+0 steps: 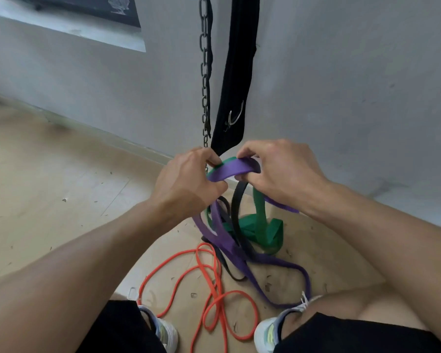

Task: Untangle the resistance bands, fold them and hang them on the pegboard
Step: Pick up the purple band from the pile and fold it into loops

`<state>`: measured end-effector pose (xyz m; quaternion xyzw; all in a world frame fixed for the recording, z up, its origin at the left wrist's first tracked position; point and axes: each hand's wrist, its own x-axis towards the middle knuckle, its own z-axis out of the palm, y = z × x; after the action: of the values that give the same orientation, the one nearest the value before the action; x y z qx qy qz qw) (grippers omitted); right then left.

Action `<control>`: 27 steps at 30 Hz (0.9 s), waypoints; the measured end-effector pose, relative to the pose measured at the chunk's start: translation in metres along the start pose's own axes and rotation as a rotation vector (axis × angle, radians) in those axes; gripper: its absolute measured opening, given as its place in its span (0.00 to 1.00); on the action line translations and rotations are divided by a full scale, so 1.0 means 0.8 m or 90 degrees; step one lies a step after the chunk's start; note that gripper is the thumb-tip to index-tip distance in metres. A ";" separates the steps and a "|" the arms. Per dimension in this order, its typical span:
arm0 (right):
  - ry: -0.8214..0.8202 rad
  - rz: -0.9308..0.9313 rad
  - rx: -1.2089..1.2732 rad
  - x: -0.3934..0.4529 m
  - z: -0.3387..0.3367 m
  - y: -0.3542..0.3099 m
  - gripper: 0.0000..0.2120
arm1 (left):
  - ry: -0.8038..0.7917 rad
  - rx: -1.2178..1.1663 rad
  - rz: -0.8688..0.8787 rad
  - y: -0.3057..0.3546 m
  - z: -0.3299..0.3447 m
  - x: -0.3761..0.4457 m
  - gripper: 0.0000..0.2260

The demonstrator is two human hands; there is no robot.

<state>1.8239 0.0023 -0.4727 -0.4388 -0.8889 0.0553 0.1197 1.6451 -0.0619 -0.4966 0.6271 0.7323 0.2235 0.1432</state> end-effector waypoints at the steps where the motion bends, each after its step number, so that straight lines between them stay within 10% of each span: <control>1: -0.002 -0.007 0.003 -0.001 0.002 0.000 0.12 | -0.019 0.028 -0.001 0.001 0.001 0.000 0.15; 9: -0.047 -0.067 -0.043 0.004 0.000 0.009 0.15 | -0.186 -0.107 -0.086 0.010 0.005 0.005 0.38; 17: 0.025 -0.141 0.006 0.006 0.011 0.019 0.17 | -0.212 -0.382 -0.233 -0.005 0.001 0.018 0.12; 27: 0.129 -0.194 0.088 0.012 0.005 0.021 0.13 | -0.171 -0.523 -0.224 -0.022 0.003 0.028 0.13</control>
<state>1.8300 0.0205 -0.4783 -0.2934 -0.9225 0.0533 0.2451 1.6272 -0.0416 -0.5063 0.4083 0.6532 0.3839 0.5092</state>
